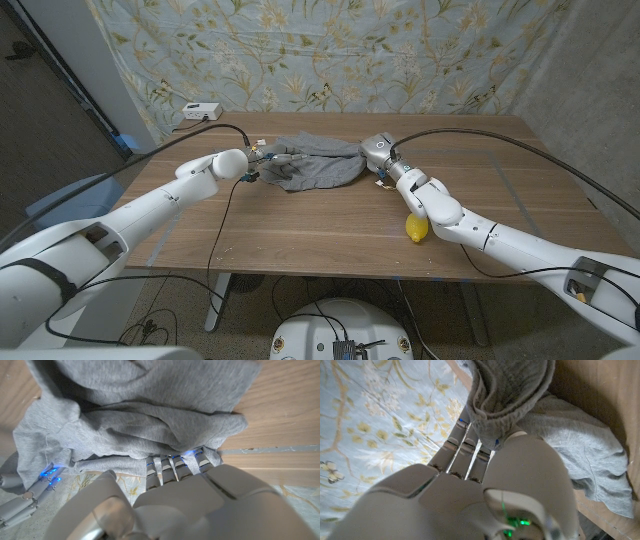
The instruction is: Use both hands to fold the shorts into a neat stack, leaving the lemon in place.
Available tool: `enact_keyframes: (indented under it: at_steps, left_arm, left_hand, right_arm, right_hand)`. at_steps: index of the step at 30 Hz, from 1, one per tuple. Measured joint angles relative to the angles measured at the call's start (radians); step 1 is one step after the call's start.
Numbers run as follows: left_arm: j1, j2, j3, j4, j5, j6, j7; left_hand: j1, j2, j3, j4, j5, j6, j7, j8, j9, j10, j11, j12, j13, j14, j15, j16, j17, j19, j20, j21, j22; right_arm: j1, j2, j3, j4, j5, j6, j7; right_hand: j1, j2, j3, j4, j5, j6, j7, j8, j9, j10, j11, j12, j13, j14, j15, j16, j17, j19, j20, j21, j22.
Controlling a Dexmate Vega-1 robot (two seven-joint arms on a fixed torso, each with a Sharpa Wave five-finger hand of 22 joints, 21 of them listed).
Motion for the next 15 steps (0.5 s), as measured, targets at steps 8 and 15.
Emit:
enact_keyframes:
  at_steps: [8,15]
  left_arm:
    - [0.007,0.007,0.000,-0.004,-0.009,-0.001,-0.002]
    - [0.019,0.016,-0.006,-0.017,-0.017,-0.002,-0.001]
  left_hand:
    - [-0.015,-0.004,-0.005,-0.002,0.004,0.006,0.005,0.000,0.000,0.000,0.000,0.008,0.000,0.000,0.000,0.000,0.000,-0.001,0.001,-0.008,0.001]
    - [-0.021,-0.010,-0.008,0.001,0.004,0.006,0.005,0.007,0.000,0.000,0.000,0.008,0.000,0.000,0.000,0.000,0.000,-0.002,0.002,-0.006,0.002]
  right_arm:
    - [0.081,0.001,-0.023,0.038,-0.098,0.123,-0.063]
    - [0.158,0.013,-0.046,0.077,-0.162,0.213,-0.115]
  right_hand:
    - [0.127,-0.022,0.012,-0.012,-0.002,0.084,0.000,0.015,0.005,0.082,0.005,-0.001,0.019,0.032,-0.004,0.015,0.065,-0.030,0.007,0.120,0.041]
    - [0.146,-0.021,0.012,-0.012,-0.004,0.099,-0.004,0.015,0.005,0.090,-0.002,-0.001,0.029,0.033,-0.004,0.015,0.076,-0.051,0.004,0.143,0.048]
